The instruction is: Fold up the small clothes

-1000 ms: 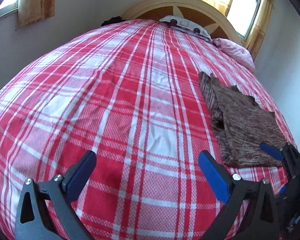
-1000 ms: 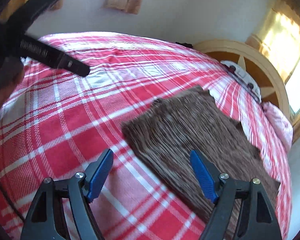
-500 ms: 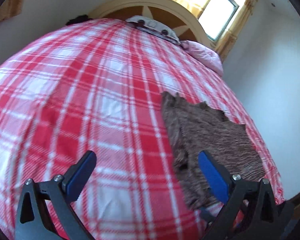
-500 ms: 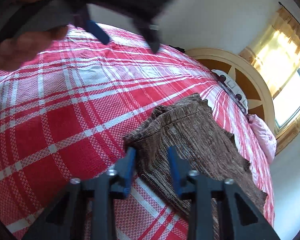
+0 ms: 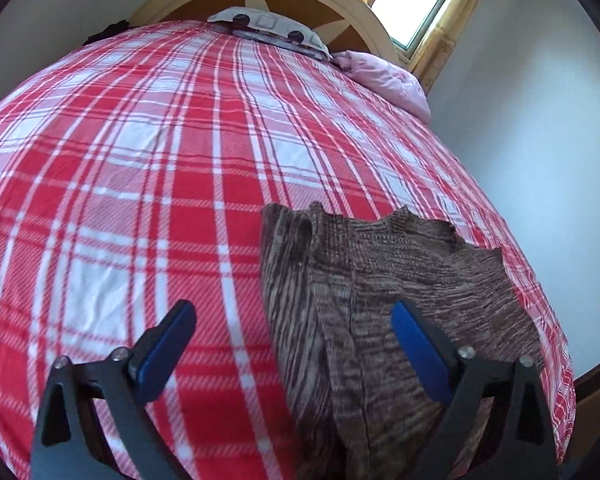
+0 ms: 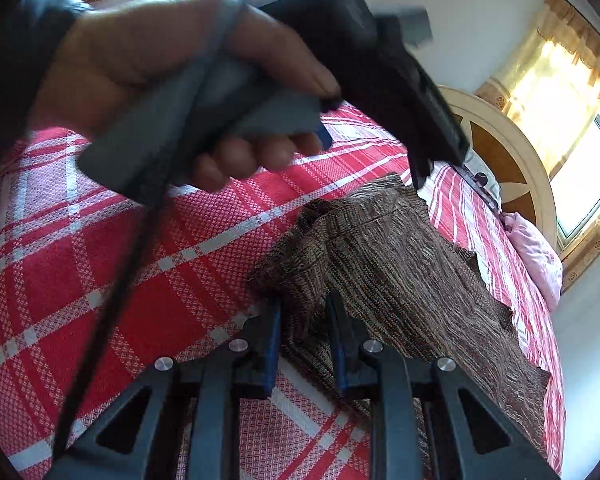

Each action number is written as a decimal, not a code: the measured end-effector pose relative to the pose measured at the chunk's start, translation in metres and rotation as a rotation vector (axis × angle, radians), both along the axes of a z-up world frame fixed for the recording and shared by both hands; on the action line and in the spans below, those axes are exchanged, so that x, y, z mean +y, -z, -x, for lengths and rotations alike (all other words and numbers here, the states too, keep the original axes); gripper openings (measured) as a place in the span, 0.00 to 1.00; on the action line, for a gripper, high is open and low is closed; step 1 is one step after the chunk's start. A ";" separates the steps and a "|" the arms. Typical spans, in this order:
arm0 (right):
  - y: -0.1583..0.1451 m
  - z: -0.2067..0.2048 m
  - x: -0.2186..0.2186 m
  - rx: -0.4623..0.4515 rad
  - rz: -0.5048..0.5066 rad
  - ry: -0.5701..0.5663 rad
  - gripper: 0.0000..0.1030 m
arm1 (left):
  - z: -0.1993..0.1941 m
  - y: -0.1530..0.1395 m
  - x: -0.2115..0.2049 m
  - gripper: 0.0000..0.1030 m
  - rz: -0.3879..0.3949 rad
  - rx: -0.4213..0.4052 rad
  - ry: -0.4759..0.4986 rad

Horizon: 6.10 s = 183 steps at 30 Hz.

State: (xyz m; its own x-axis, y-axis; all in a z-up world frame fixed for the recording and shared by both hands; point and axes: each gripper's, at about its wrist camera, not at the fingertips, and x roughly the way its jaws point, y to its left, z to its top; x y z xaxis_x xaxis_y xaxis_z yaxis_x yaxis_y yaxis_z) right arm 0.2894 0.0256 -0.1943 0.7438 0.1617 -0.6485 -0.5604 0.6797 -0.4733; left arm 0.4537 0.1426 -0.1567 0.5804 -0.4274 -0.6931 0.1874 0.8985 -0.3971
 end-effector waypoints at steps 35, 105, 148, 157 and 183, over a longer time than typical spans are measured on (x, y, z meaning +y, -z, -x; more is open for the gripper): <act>-0.051 0.007 -0.055 -0.056 -0.198 0.016 0.07 | -0.009 -0.042 -0.021 0.08 0.212 -0.058 0.039; -0.086 -0.018 -0.373 0.098 -0.738 0.480 0.52 | 0.092 -0.013 -0.279 0.74 -0.369 -0.212 0.349; -0.034 -0.023 -0.354 0.263 -0.429 0.436 0.52 | 0.106 0.005 -0.228 1.00 -0.262 -0.018 0.159; -0.095 -0.074 -0.310 0.289 -0.571 0.268 0.52 | 0.113 0.006 -0.212 1.00 -0.164 -0.022 0.132; -0.065 -0.058 -0.337 0.293 -0.504 0.444 0.55 | 0.109 0.009 -0.213 1.00 -0.174 -0.019 0.130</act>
